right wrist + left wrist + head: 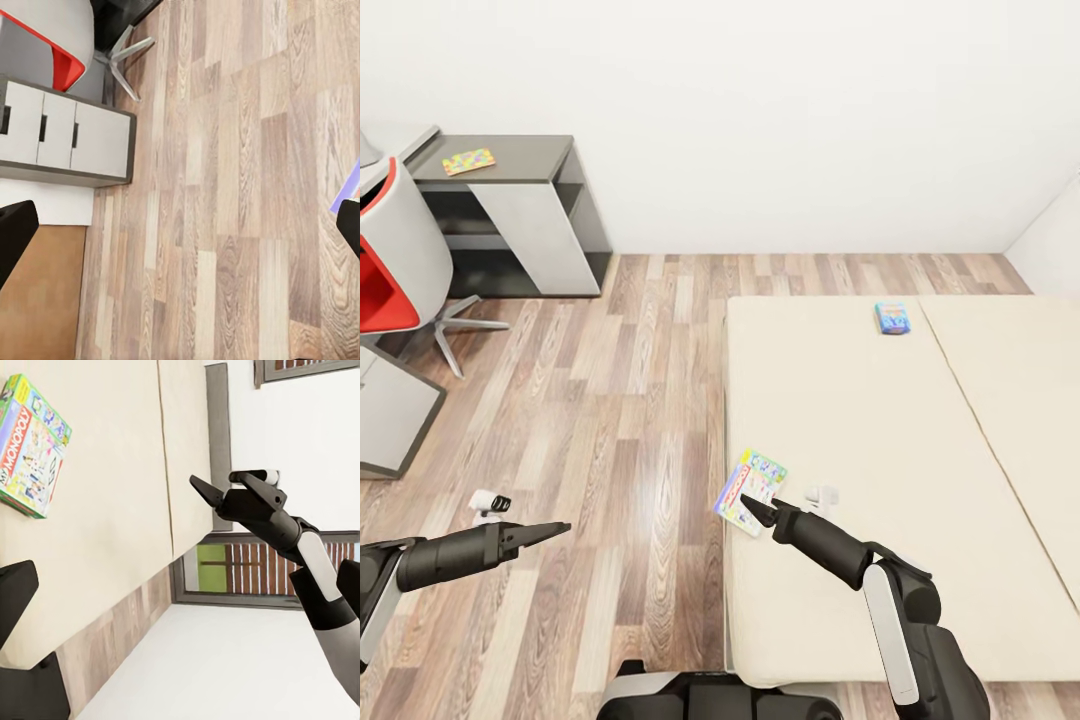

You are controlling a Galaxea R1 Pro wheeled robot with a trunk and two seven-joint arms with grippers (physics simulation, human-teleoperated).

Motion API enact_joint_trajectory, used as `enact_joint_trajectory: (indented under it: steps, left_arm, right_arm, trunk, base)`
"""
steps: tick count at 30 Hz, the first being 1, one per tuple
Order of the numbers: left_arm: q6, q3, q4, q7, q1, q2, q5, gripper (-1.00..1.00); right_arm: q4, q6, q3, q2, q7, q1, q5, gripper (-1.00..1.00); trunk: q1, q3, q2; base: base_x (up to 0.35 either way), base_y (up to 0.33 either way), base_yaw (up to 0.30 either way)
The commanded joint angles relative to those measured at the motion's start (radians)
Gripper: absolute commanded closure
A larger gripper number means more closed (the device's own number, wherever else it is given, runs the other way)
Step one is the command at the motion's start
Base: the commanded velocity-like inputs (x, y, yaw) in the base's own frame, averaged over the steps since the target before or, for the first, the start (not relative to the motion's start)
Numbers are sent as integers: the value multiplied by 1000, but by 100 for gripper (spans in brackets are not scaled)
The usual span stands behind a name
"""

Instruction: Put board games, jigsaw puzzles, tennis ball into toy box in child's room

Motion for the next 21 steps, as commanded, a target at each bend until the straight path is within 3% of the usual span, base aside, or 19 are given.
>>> enact_joint_trajectory:
  steps: [1,21]
  left_arm:
    - [11,0,0,-4,0,0,-1,-100]
    - [11,7,1,-4,0,0,-2,-100]
  right_arm:
    - [-1,5,-3,1,3,-1,-3,-100]
    - [1,0,-3,1,2,-1,5,-100]
  trunk:
    - [1,0,-2]
    - [1,33,-2]
  base:
    - [0,0,0]
    - [0,0,0]
